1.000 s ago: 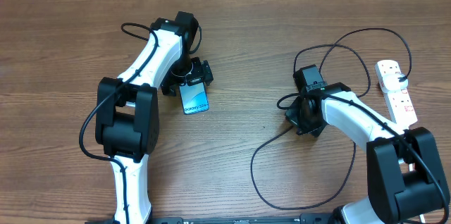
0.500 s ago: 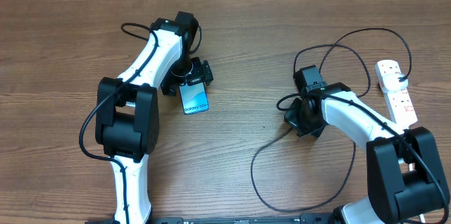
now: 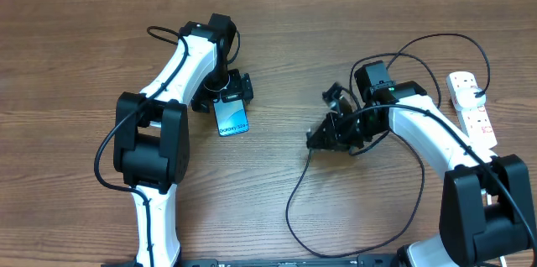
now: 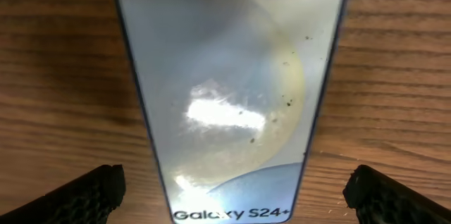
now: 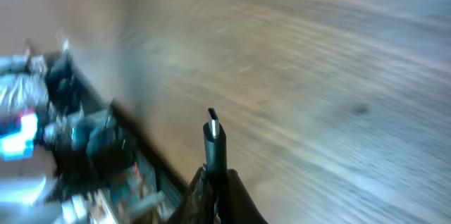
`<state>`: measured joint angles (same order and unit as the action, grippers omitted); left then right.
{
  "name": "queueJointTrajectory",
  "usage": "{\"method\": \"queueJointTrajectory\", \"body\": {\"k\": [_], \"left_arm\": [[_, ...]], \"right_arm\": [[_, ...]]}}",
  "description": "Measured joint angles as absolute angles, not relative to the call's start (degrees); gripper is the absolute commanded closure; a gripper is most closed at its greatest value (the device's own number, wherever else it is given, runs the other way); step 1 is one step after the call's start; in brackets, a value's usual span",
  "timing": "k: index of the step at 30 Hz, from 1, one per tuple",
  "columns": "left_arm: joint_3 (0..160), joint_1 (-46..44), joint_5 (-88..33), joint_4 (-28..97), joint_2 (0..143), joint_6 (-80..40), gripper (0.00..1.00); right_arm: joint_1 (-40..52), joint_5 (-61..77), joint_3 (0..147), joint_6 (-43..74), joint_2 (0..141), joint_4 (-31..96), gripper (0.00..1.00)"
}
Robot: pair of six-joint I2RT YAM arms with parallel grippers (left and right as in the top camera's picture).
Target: Plug charger to phone and switch on socket
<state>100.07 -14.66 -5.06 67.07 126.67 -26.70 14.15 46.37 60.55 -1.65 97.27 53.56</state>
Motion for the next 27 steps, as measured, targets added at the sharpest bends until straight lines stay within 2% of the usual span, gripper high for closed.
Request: {"method": "queueJointTrajectory", "body": {"k": [4, 9, 27], "left_arm": [[100.09, -14.66, -6.59, 64.27, 126.67, -25.74, 0.0], [100.09, -14.66, -8.4, 61.08, 126.67, -25.26, 0.0], [97.45, -14.66, -5.76, 54.48, 126.61, -28.36, 0.0]], "right_arm": [[16.67, 50.19, 60.53, -9.65, 97.27, 54.7, 0.96], [17.74, 51.64, 60.53, -12.73, 97.27, 53.69, 0.96], [17.72, 52.12, 60.53, -13.47, 97.27, 53.04, 0.96]]}}
